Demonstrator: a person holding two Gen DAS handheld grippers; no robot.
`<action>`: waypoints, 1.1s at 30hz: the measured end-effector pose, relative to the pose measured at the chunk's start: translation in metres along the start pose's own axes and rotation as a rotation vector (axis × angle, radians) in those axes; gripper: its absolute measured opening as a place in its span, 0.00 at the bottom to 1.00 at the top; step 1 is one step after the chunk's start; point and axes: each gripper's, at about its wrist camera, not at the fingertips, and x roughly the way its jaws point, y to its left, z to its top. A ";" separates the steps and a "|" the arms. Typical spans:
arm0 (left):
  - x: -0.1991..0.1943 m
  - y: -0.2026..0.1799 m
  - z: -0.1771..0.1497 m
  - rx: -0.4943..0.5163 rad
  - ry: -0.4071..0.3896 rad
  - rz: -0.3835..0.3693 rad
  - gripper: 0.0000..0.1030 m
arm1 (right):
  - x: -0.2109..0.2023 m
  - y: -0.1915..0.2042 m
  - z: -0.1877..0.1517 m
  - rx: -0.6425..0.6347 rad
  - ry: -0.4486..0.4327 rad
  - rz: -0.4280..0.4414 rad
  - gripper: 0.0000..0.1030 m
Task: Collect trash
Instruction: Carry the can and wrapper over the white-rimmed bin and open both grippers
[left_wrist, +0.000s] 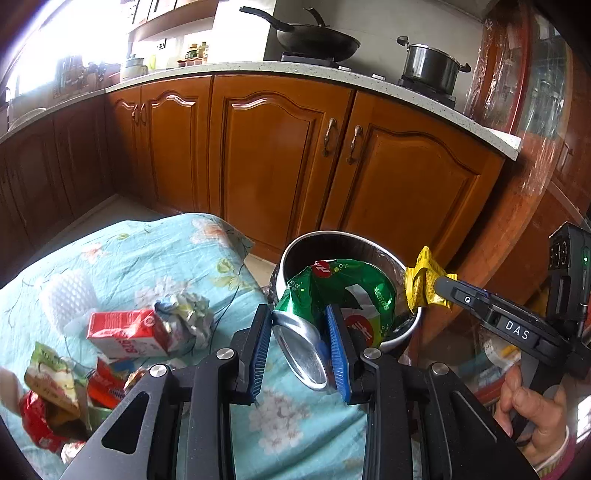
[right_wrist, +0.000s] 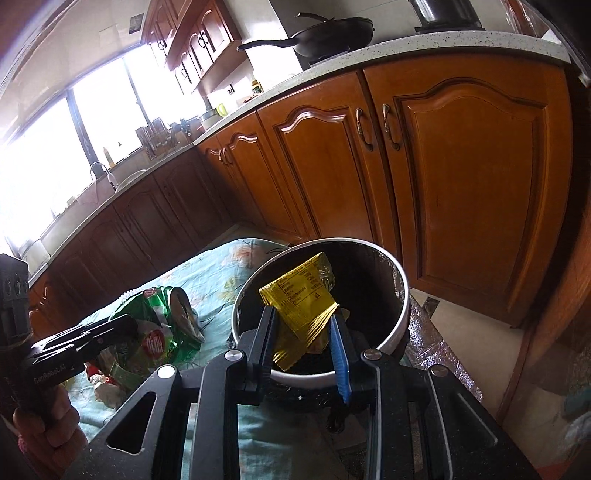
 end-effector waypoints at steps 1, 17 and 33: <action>0.008 -0.003 0.005 0.005 0.006 0.003 0.28 | 0.003 -0.003 0.003 0.002 0.004 0.000 0.27; 0.118 -0.027 0.056 0.056 0.152 0.027 0.28 | 0.047 -0.032 0.018 -0.003 0.106 -0.026 0.27; 0.144 -0.038 0.066 0.048 0.154 0.039 0.48 | 0.054 -0.046 0.021 0.040 0.132 -0.023 0.54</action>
